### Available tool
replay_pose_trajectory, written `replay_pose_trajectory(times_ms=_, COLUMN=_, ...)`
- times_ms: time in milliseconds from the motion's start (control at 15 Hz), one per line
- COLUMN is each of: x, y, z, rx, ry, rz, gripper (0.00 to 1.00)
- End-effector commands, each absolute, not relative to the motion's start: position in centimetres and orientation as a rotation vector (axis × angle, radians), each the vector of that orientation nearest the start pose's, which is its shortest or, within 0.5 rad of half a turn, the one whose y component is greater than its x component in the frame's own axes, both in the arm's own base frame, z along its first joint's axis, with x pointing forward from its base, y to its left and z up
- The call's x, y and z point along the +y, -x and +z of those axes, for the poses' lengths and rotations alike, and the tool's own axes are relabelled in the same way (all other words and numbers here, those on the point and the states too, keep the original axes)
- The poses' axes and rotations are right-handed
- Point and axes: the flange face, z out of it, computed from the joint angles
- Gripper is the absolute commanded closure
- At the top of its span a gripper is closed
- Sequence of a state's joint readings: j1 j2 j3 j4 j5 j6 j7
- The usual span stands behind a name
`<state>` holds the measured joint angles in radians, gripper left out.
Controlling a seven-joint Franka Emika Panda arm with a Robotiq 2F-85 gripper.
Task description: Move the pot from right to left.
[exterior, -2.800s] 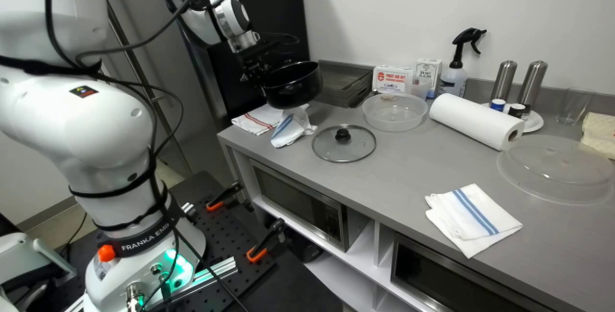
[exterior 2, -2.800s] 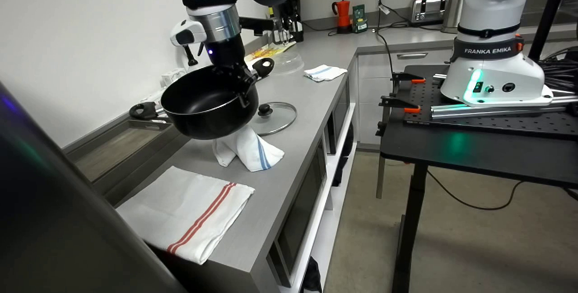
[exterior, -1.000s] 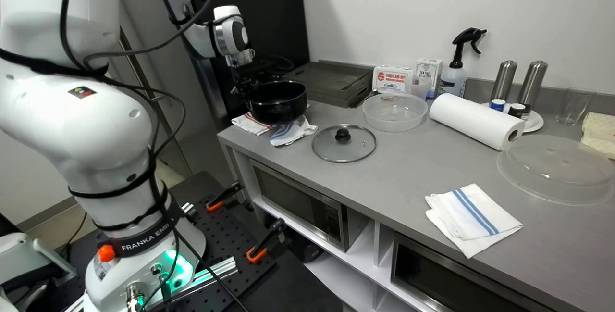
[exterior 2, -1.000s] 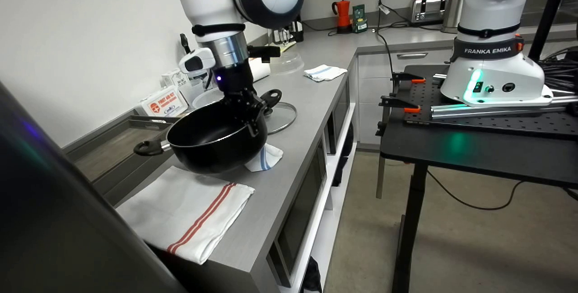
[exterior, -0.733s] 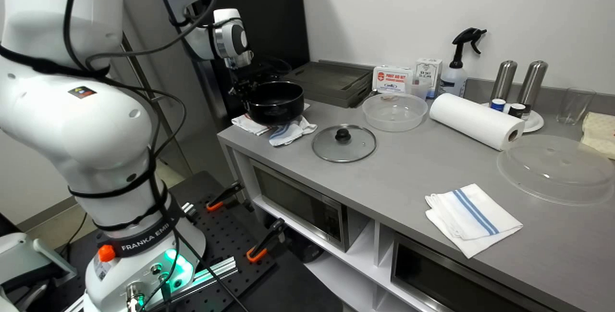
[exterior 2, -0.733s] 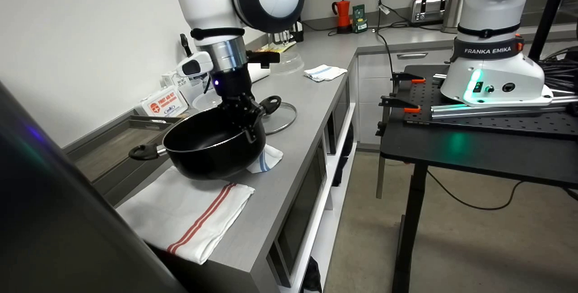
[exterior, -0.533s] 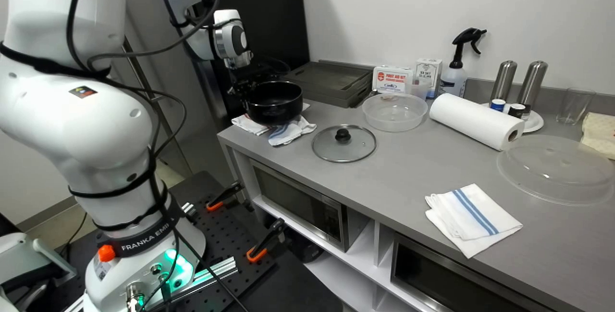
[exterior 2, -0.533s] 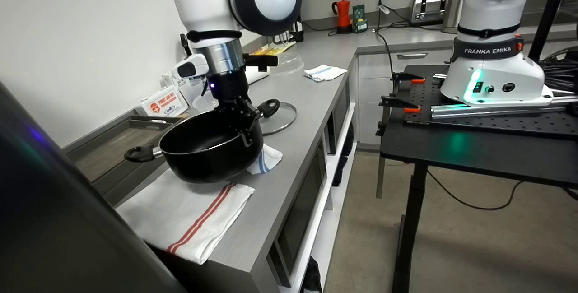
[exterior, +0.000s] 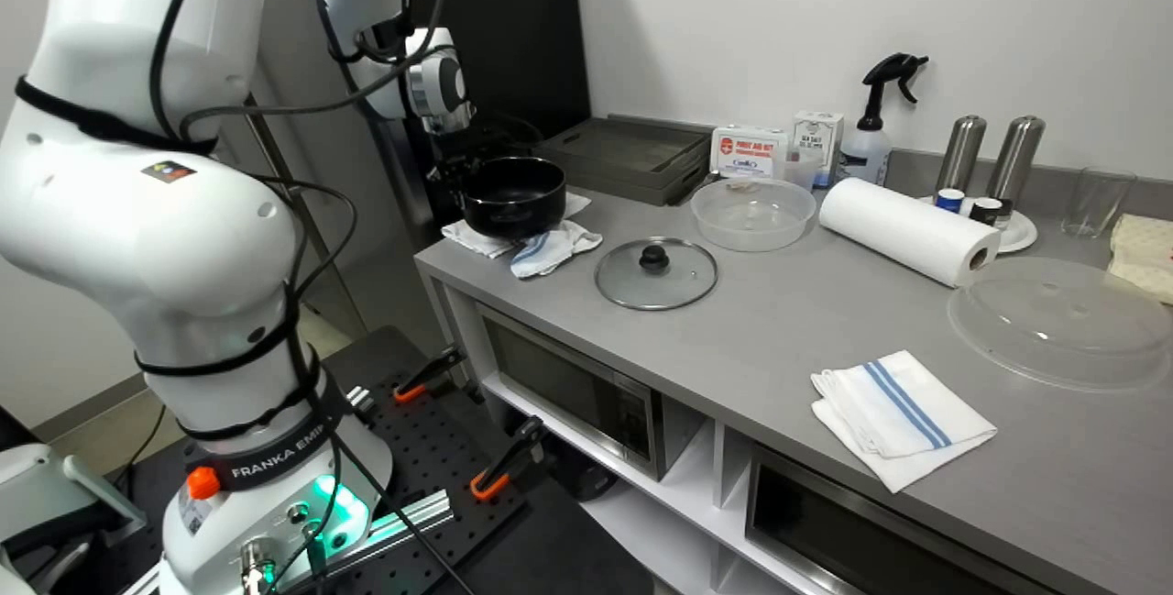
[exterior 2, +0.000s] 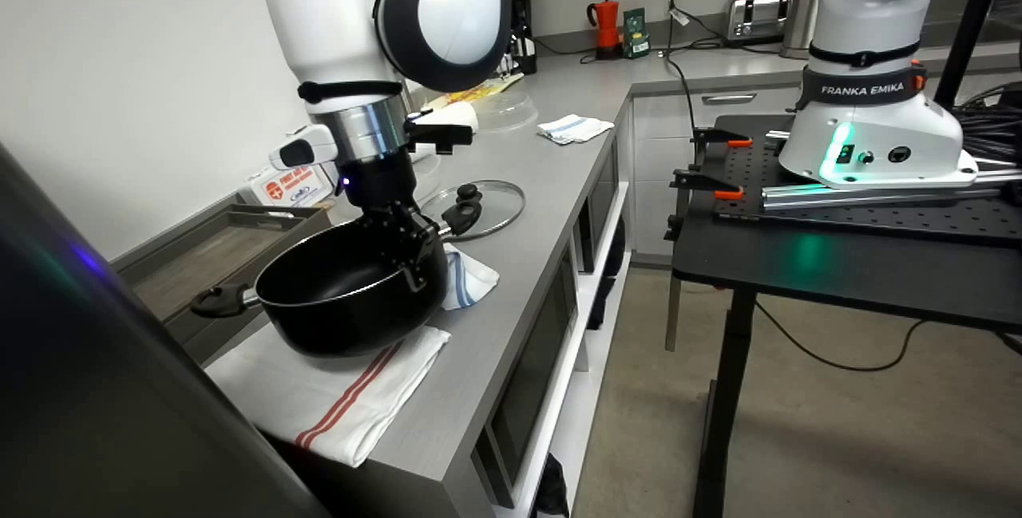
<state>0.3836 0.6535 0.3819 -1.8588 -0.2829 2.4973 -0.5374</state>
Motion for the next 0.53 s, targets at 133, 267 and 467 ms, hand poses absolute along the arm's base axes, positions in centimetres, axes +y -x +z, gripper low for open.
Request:
replay_pose_trajectory(times_ms=133, x=47.8, y=-47.9, z=19.4, rx=-2.050, ry=2.308, rz=-0.047, gripper=0.99)
replay_pose_trajectory(times_ms=267, x=48.4, y=-48.1, z=19.1, rx=-2.051, ry=2.308, rz=-0.028, gripper=0.99)
replay_pose_trajectory(times_ms=467, x=49.0, y=-48.6, z=18.8, rx=-2.043, ry=2.315, rz=-0.014, gripper=0.99)
